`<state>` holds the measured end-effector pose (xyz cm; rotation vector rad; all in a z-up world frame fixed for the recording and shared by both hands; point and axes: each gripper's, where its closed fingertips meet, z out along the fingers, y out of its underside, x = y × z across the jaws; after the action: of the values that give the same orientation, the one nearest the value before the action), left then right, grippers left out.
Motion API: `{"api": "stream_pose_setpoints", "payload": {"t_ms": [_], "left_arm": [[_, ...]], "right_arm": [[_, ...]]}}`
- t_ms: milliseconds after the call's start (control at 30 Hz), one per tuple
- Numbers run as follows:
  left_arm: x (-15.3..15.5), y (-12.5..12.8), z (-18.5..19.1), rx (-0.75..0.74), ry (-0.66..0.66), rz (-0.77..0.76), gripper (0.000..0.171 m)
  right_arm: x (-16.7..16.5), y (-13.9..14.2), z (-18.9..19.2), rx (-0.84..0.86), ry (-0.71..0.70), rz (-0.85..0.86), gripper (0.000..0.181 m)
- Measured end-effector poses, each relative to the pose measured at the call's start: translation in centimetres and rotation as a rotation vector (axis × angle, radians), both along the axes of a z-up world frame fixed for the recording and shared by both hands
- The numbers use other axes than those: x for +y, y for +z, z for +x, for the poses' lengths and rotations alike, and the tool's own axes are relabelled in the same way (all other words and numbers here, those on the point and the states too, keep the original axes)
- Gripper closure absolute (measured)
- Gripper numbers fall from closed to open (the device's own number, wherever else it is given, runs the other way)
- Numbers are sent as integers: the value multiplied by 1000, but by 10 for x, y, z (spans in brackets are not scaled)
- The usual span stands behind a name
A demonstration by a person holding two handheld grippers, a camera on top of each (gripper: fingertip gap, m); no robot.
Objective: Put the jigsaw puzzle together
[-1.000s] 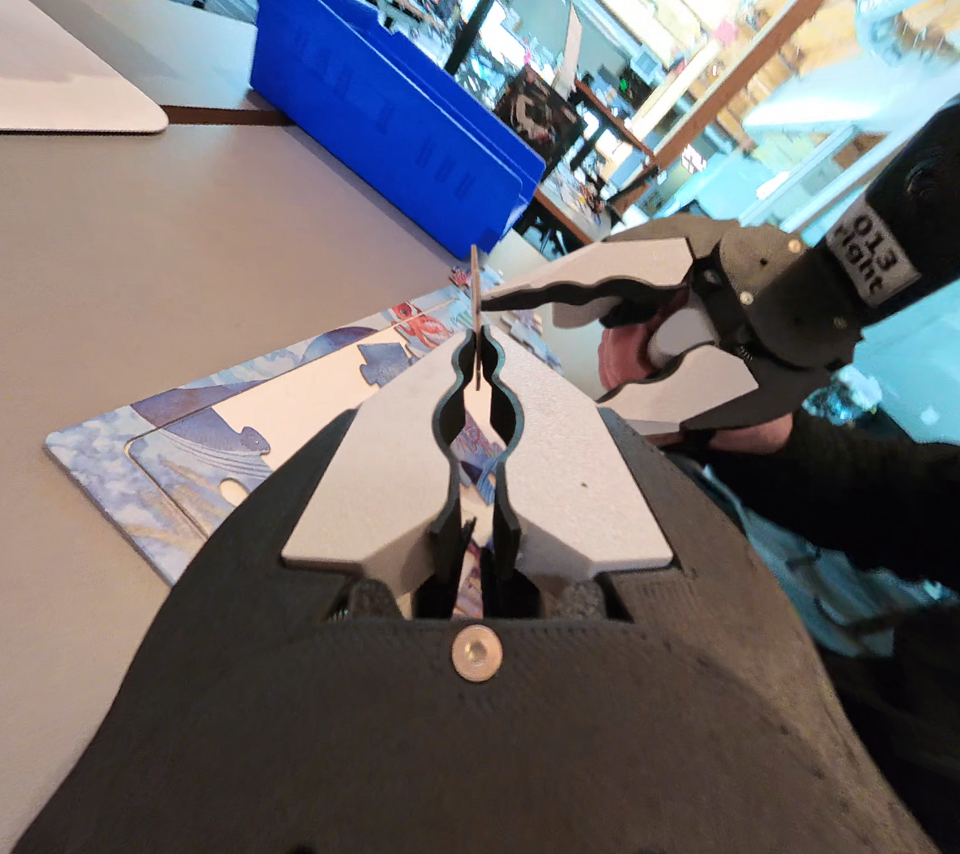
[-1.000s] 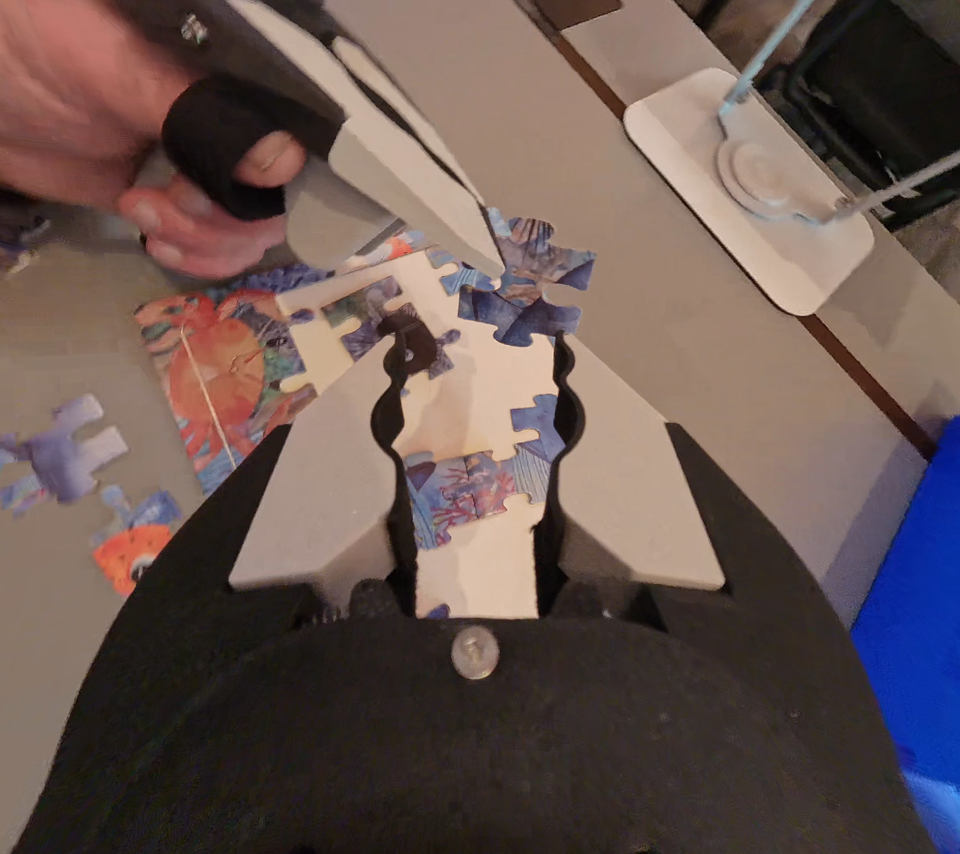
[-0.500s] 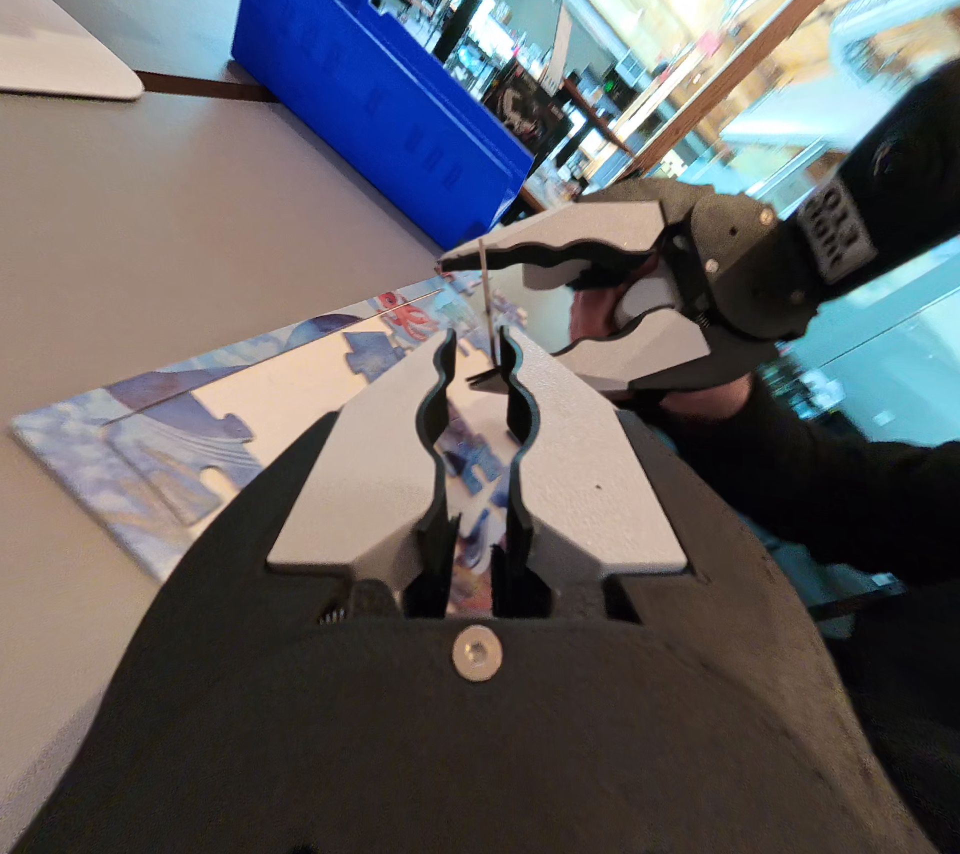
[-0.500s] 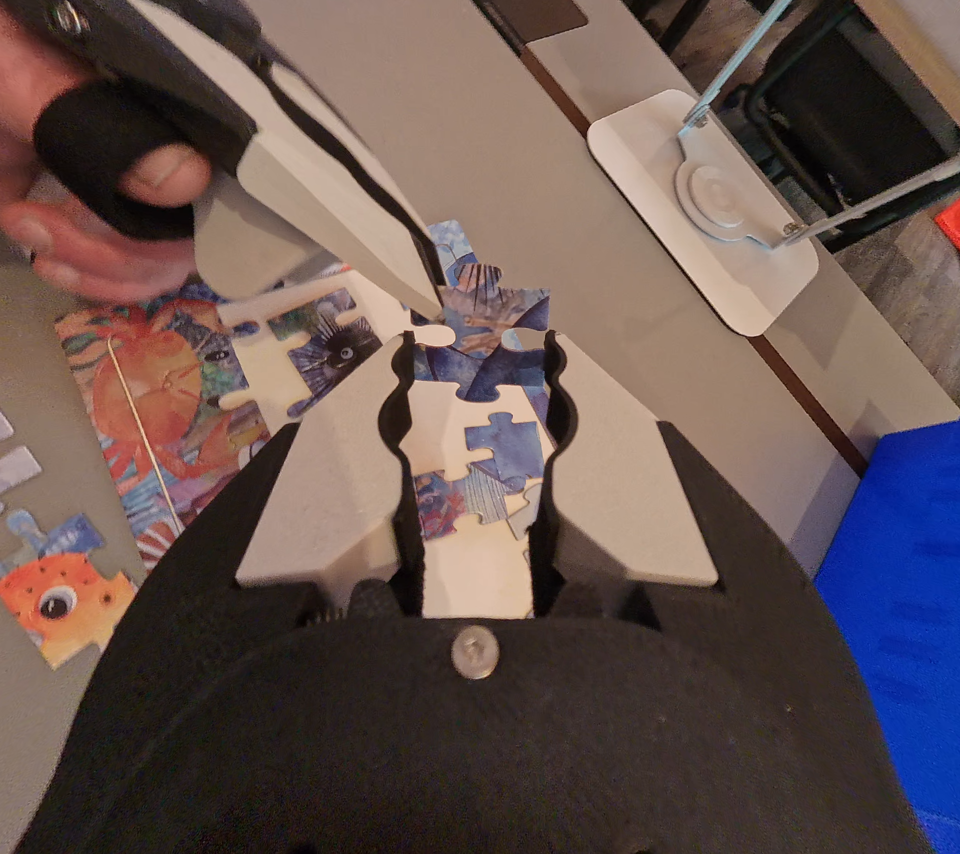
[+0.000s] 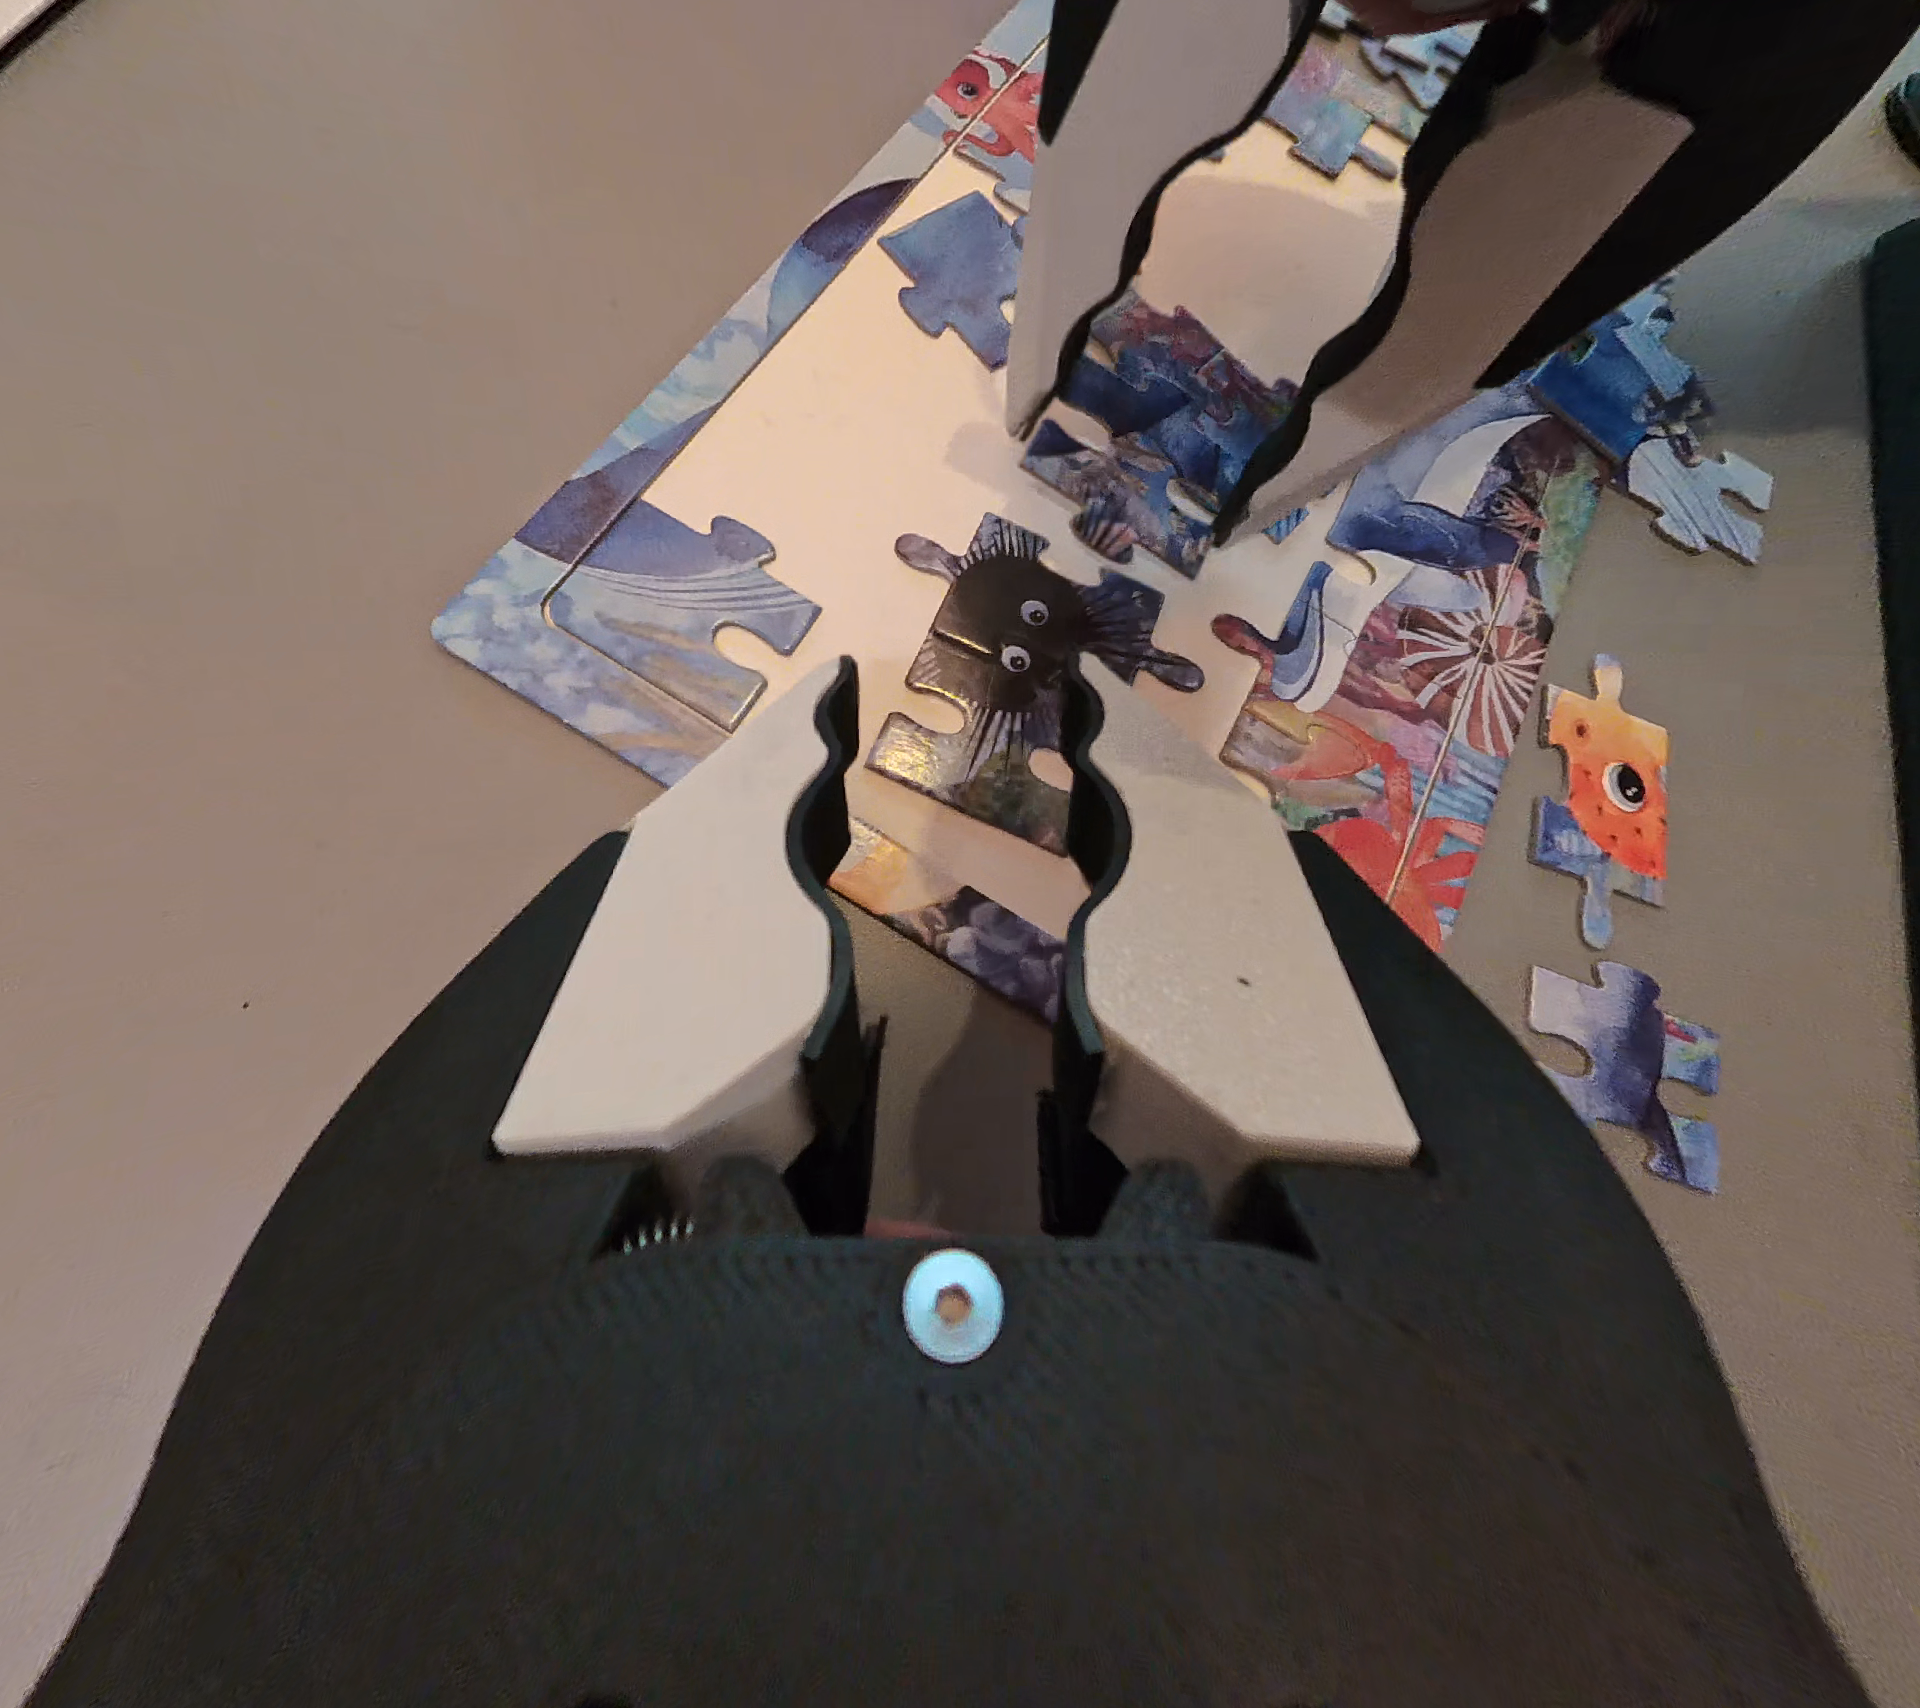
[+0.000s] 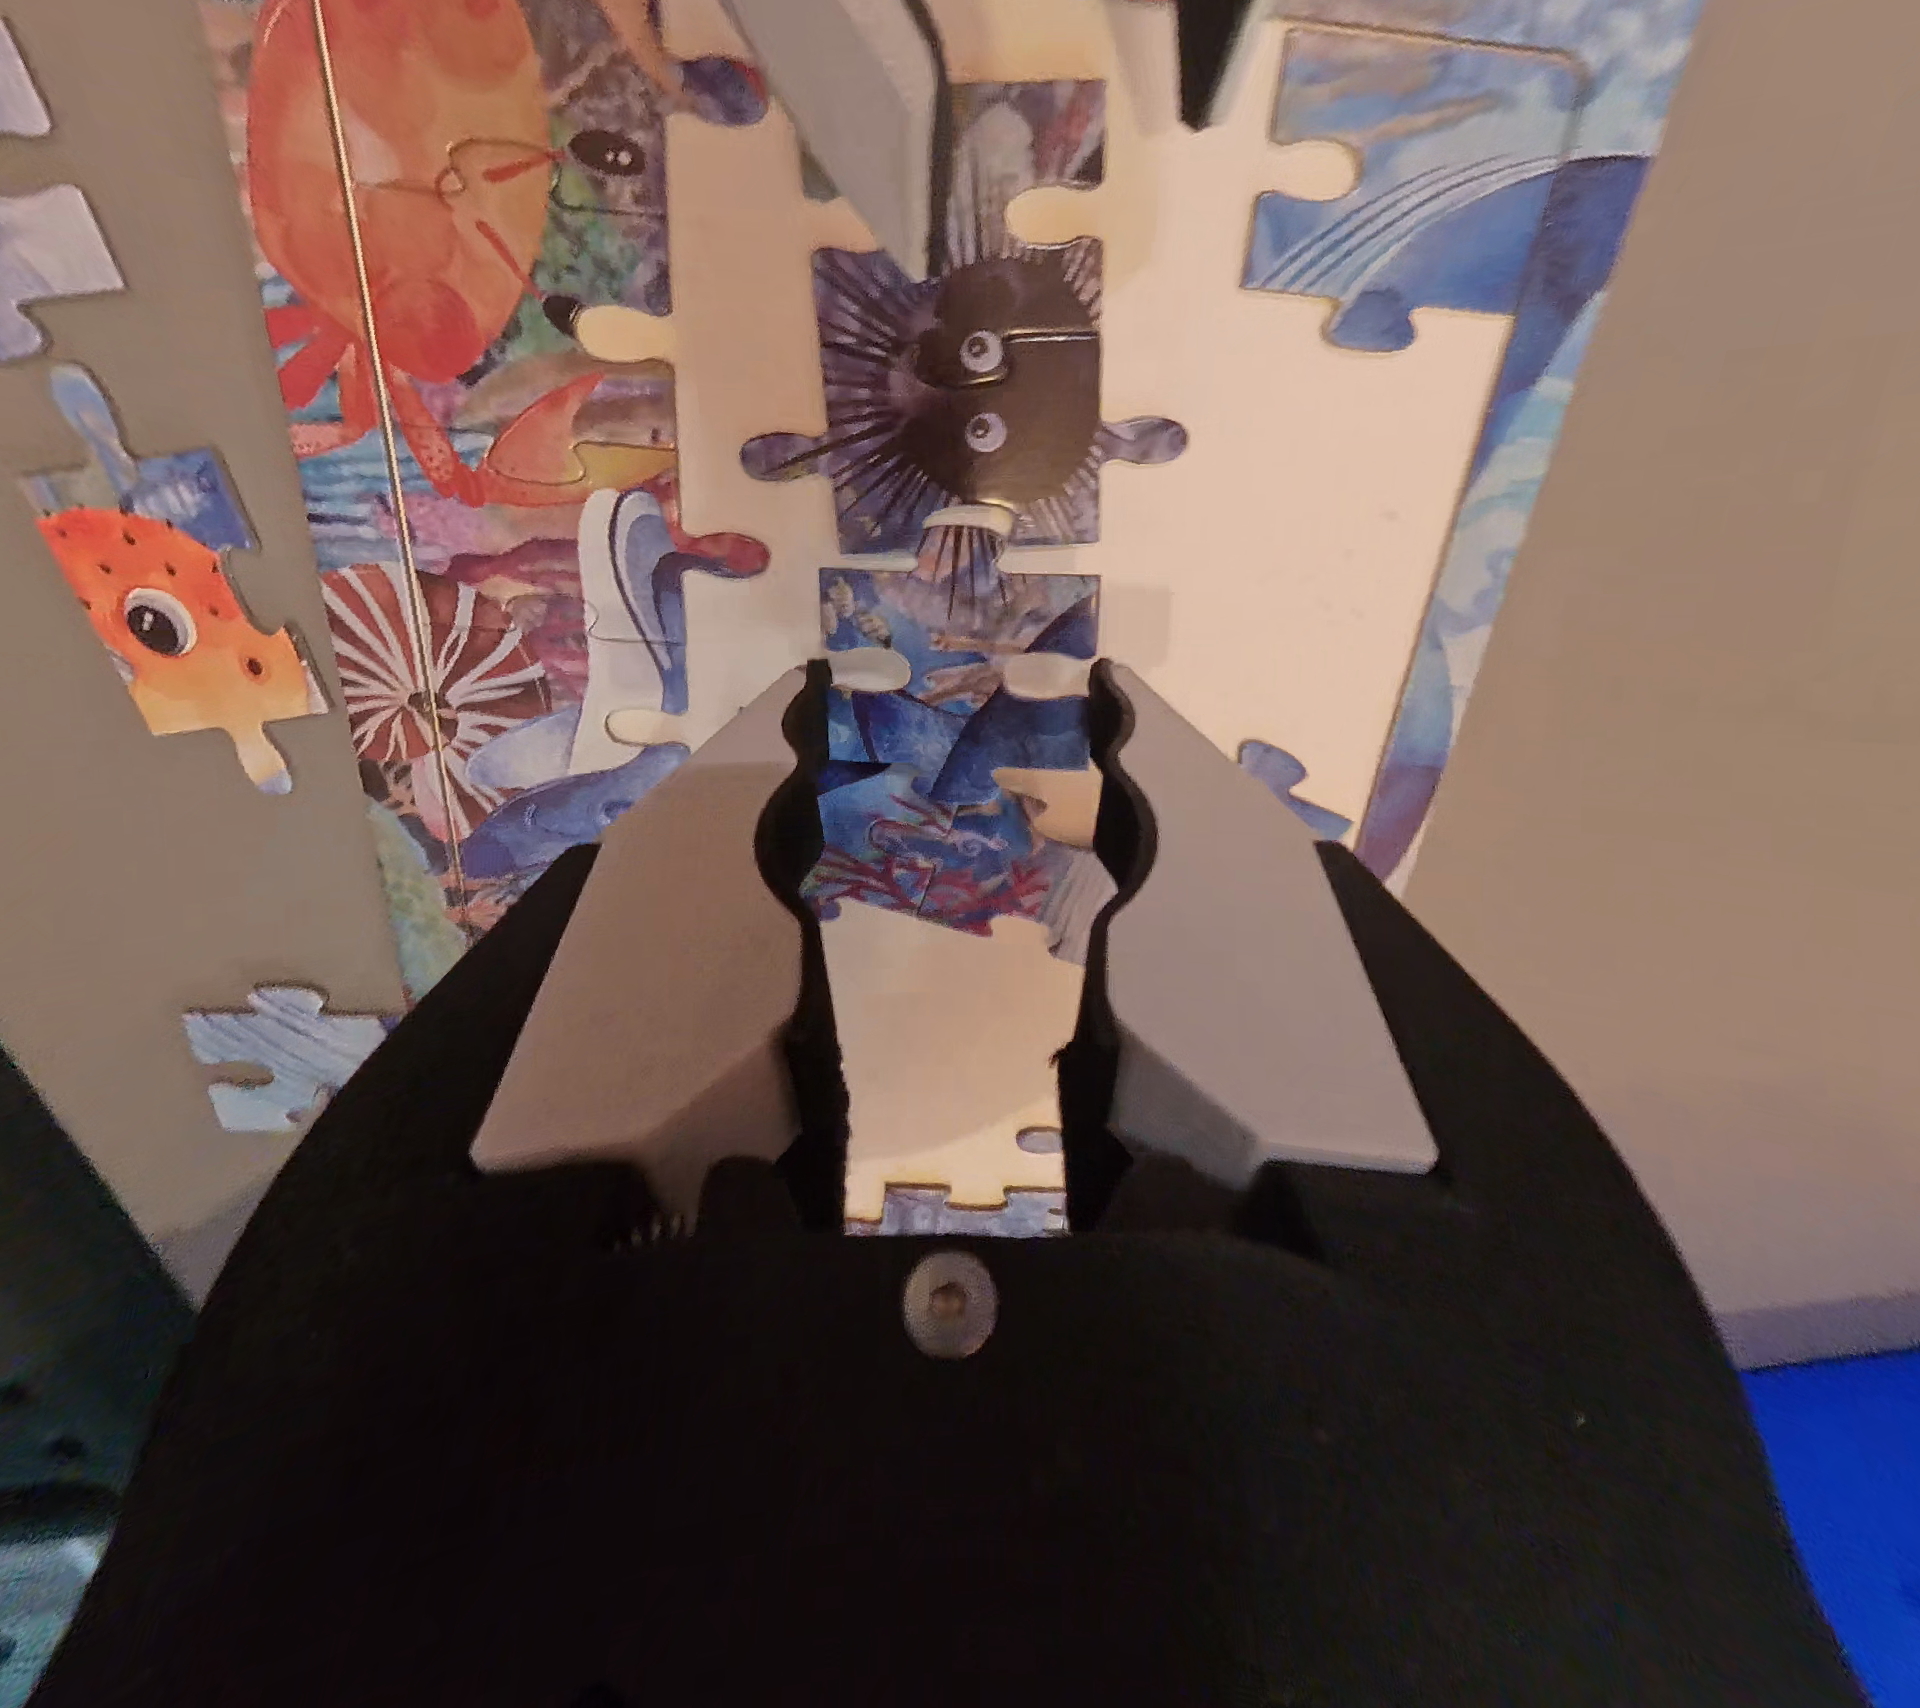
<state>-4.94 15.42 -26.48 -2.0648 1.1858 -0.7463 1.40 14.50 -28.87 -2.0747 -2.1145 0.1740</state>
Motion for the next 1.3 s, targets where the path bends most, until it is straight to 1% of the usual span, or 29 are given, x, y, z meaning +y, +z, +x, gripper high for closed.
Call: {"api": "stream_pose_setpoints", "payload": {"t_ms": [100, 133, 167, 300, 400, 500, 667, 800, 1000, 1133, 1200, 1300], "left_arm": [[-2, -3, 0, 10, -12, -10, 134], [-2, -3, 0, 10, -13, -12, 134], [-3, -4, 0, 16, -14, -12, 134], [-4, -5, 0, 28, -24, -3, 134], [-4, -6, 0, 37, -28, 2, 134], [-6, -9, 0, 57, -39, 2, 135], [-10, -18, -1, 123, -60, 19, 134], [-9, -19, -1, 134, -56, 29, 134], [-7, -21, -4, 161, -56, 56, 135], [-18, -13, -5, 171, -115, 75, 129], [-21, -11, -5, 199, -138, 124, 126], [-19, -19, -6, 268, -146, 178, 121]], "right_arm": [[2, -1, -3, -18, 3, -23, 132], [2, -1, -5, -18, 4, -34, 131], [2, -2, -6, -27, 7, -40, 125], [3, -2, -7, -66, 22, -38, 122], [4, 2, -11, -50, 19, -25, 128], [0, -1, -13, -35, 22, -49, 144], [1, -2, -9, -47, 35, -58, 148], [1, -2, -4, -82, 64, -76, 149], [-2, -2, -1, -116, 148, -64, 148], [1, 1, -3, -74, 108, -72, 148], [1, 3, -6, -37, 72, -81, 140], [1, 0, -11, 7, 25, -63, 133]]}}
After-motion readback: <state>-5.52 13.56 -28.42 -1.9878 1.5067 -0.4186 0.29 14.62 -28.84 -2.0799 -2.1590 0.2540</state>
